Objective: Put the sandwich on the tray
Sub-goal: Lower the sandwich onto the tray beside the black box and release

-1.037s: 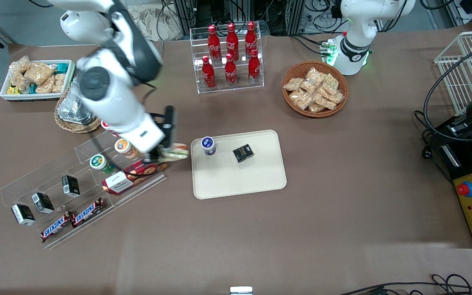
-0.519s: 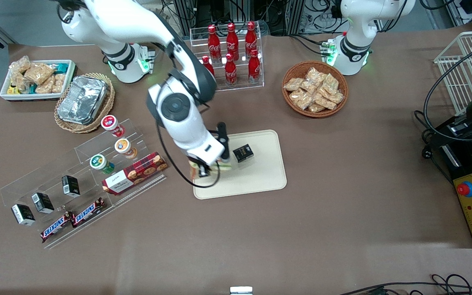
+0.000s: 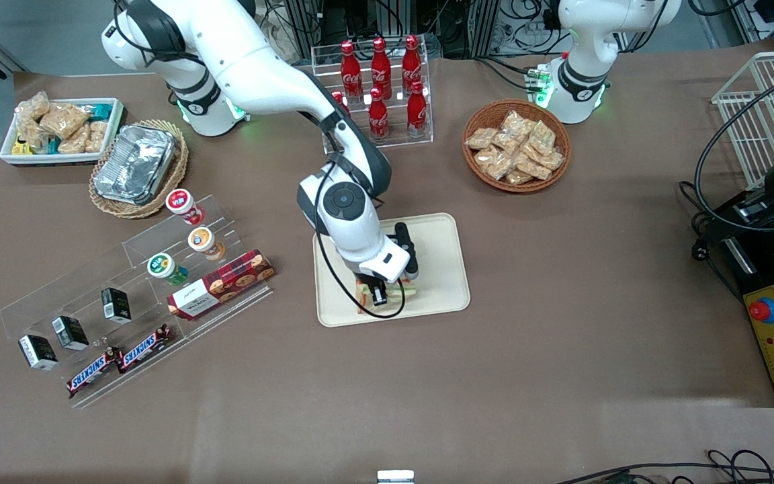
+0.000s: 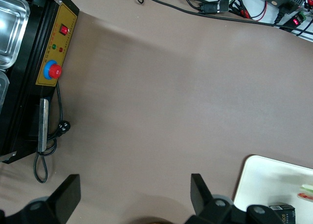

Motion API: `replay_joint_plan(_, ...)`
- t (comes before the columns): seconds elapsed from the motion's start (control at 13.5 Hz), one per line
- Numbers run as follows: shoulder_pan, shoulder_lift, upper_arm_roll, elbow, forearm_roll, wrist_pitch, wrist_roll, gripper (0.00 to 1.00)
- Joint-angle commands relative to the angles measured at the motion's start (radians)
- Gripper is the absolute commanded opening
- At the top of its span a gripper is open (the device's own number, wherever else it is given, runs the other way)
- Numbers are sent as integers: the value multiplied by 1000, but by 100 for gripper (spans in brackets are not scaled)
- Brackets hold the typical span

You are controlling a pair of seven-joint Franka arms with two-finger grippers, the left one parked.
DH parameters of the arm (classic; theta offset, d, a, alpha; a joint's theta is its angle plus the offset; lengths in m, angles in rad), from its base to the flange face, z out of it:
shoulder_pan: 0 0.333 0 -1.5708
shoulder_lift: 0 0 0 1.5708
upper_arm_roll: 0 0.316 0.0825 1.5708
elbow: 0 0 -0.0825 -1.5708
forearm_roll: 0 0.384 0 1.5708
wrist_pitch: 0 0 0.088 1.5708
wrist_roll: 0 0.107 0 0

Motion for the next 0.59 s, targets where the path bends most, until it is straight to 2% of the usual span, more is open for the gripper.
replay_joint_plan(0.0, -1, 42, -3, 44, 27, 7, -13, 0)
replay_joint_plan(0.44, 0, 65, -2, 32, 29, 1, 136, 0)
replay_joint_plan(0.52, 0, 68, -2, 32, 30, 3, 141, 3)
